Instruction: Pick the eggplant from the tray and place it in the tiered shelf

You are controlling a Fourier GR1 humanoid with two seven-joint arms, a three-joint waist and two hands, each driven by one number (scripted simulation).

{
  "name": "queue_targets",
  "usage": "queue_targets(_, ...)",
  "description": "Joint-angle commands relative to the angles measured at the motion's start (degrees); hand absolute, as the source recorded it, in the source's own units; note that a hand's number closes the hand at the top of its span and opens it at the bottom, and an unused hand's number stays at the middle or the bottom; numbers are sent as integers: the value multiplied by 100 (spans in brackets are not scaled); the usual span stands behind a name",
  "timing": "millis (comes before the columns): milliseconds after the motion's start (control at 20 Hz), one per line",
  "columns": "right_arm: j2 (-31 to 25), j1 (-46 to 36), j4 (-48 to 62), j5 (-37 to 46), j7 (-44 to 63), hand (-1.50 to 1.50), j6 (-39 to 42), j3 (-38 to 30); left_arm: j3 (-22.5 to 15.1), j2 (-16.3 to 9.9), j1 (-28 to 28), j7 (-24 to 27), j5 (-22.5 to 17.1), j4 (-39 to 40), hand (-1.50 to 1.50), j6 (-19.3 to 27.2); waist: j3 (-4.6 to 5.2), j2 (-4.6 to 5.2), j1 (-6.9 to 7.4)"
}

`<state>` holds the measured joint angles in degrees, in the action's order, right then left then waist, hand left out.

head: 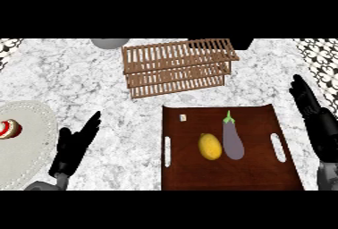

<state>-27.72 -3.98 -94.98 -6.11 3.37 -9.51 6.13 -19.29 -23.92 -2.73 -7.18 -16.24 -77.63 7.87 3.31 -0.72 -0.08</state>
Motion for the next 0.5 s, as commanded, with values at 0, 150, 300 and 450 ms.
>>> queue_targets(0, -418, -311, 120, 331, 968, -150, -94, -55, -75, 235, 52, 219, 82, 62, 0, 70, -308, 77, 47)
queue_targets(150, -1198, -215, 1077, 768, 2435, -150, -9, -129, 27, -85, -233, 259, 267, -216, 0, 82, -282, 138, 180)
queue_targets(300, -2383, 470, 1808, 1806, 3117, -150, 537, 360, 14, -108, -296, 368, 355, -226, 0, 100, -136, 386, 199)
queue_targets(450, -1684, -188, 1834, 1266, 4951, 150, 4, -102, 65, -152, -256, 430, 276, -154, 0, -64, -289, 123, 198)
